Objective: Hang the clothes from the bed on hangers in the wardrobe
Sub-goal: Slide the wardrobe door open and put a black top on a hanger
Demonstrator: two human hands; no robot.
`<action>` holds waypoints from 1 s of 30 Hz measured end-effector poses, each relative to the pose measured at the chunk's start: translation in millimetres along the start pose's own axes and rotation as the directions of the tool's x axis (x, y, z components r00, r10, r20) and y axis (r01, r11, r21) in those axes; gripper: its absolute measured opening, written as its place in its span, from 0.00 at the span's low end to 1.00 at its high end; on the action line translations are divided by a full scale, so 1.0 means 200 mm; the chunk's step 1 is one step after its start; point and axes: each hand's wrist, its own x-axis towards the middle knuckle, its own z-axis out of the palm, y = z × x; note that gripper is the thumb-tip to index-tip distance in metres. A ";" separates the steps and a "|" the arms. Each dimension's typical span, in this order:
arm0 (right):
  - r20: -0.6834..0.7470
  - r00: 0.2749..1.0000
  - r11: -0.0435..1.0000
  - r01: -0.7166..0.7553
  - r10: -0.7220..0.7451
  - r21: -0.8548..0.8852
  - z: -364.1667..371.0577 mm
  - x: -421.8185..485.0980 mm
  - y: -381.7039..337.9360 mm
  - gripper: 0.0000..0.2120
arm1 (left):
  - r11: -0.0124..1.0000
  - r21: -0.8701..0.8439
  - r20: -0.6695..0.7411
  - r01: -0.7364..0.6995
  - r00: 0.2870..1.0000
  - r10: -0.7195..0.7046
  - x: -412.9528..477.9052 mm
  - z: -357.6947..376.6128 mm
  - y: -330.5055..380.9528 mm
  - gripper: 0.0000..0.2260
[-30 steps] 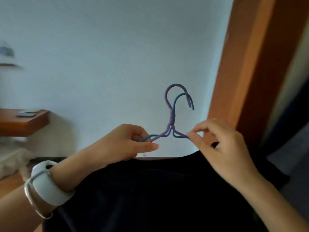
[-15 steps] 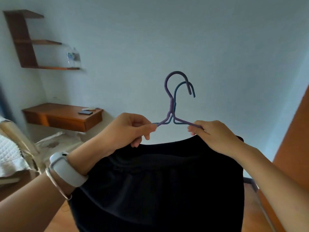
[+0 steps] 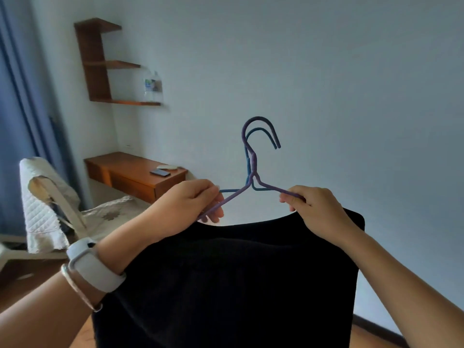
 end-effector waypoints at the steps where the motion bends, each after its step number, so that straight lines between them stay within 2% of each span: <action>1: 0.005 1.000 1.000 0.023 -0.023 0.003 0.00 0.11 0.03 0.14 | 0.999 0.051 -0.014 0.006 1.000 -0.005 0.08 -0.01 -0.01 0.12; 3: 0.020 0.996 0.996 0.091 -0.092 0.021 0.01 0.31 0.06 0.13 | 0.988 0.155 -0.035 0.023 0.999 -0.017 0.19 -0.06 -0.04 0.12; 4: 0.031 0.990 0.990 0.136 -0.137 0.028 0.03 0.41 0.06 0.13 | 0.982 0.181 -0.054 0.045 0.998 -0.035 0.23 -0.08 -0.05 0.15; 7: 0.074 0.961 0.963 0.266 -0.268 0.029 0.11 0.67 0.04 0.12 | 0.950 0.272 -0.095 0.155 0.986 -0.134 0.29 -0.16 -0.10 0.30; 10: 0.099 0.920 0.925 0.374 -0.380 0.071 0.25 0.88 -0.01 0.12 | 0.880 0.393 -0.131 0.268 0.963 -0.234 0.30 -0.22 -0.19 0.40; 14: 0.094 0.859 0.859 0.486 -0.503 0.161 0.52 1.13 -0.12 0.09 | 0.839 0.329 -0.282 0.433 0.893 -0.351 0.29 -0.32 -0.41 0.35; 16: 0.127 0.824 0.828 0.524 -0.552 0.200 0.68 1.24 -0.21 0.10 | 0.824 0.308 -0.367 0.476 0.858 -0.359 0.30 -0.40 -0.54 0.34; 18: 0.139 0.794 0.797 0.552 -0.592 0.245 0.83 1.36 -0.30 0.10 | 0.802 0.325 -0.513 0.501 0.806 -0.295 0.35 -0.48 -0.66 0.27; 20: 0.134 0.769 0.765 0.568 -0.625 0.305 0.98 1.48 -0.40 0.09 | 0.754 0.378 -0.689 0.537 0.707 -0.158 0.42 -0.57 -0.79 0.20; 22: 0.162 0.745 0.738 0.557 -0.647 0.381 1.13 1.61 -0.51 0.08 | 0.714 0.406 -0.784 0.571 0.619 -0.049 0.47 -0.68 -0.90 0.18; 26: 0.321 0.625 0.691 0.536 -0.711 0.485 1.39 1.86 -0.73 0.11 | 0.672 0.387 -0.848 0.632 0.530 -0.010 0.49 -0.92 -1.08 0.17; 30: 0.522 0.486 0.712 0.511 -0.701 0.481 1.68 2.09 -0.86 0.25 | 0.601 0.307 -0.918 0.738 0.397 -0.020 0.45 -1.13 -1.21 0.12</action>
